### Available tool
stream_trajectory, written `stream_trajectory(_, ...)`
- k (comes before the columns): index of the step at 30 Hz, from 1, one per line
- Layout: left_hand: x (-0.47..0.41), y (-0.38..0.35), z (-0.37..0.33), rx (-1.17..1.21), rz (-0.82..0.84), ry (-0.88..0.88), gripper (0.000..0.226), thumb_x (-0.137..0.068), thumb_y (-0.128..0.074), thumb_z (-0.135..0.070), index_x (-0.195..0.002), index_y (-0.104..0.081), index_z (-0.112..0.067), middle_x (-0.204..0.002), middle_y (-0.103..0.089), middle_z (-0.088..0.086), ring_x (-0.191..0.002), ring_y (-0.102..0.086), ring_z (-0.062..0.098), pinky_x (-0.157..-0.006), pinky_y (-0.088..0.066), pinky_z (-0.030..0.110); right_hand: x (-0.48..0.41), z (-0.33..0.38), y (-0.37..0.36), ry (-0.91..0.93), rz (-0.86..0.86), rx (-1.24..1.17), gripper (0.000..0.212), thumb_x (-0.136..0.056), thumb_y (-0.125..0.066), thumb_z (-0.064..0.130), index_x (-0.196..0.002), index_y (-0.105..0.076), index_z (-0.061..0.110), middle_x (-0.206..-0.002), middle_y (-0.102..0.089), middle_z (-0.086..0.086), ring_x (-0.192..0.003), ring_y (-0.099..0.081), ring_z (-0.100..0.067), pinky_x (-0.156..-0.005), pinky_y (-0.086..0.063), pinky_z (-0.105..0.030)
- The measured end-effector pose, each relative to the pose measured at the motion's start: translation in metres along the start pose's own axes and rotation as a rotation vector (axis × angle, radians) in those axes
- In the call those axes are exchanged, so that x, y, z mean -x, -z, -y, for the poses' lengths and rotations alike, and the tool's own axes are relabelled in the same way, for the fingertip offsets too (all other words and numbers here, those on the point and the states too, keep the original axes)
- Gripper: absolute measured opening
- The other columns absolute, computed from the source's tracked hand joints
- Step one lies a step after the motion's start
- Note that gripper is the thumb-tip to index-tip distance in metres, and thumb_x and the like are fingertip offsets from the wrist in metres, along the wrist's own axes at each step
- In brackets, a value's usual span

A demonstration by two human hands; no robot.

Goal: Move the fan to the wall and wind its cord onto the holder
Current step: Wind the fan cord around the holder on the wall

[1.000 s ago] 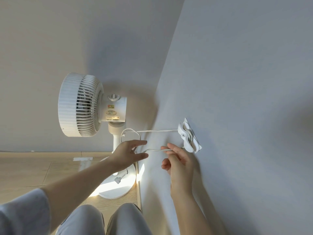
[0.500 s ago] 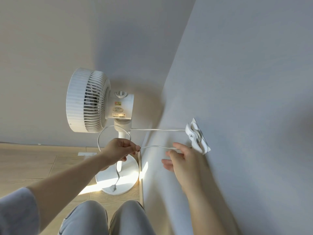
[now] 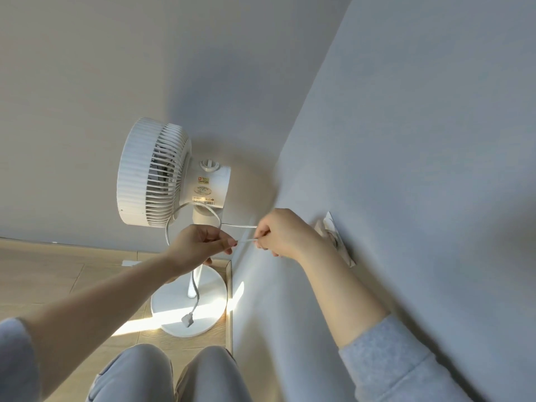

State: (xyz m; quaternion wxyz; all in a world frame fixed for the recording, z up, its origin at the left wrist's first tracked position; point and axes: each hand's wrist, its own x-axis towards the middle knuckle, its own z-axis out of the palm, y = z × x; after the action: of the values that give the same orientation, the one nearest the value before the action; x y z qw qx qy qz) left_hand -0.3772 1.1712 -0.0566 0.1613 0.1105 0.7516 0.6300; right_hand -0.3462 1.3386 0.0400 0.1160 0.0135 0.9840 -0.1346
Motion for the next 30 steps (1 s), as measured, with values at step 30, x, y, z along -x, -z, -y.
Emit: stream_trajectory(30, 0.002, -0.004, 0.005, -0.018, 0.087, -0.038, 0.021, -0.090, -0.059, -0.014, -0.108, -0.067, -0.016, -0.096, -0.074, 0.000, -0.077, -0.062, 0.011, -0.052, -0.048, 0.016, -0.071, -0.043, 0.086, -0.495, 0.093, 0.406, 0.041, -0.095, -0.040, 0.008, -0.061, -0.062, 0.001, -0.086, -0.075, -0.009, -0.039, -0.056, -0.013, -0.074, -0.056, -0.029)
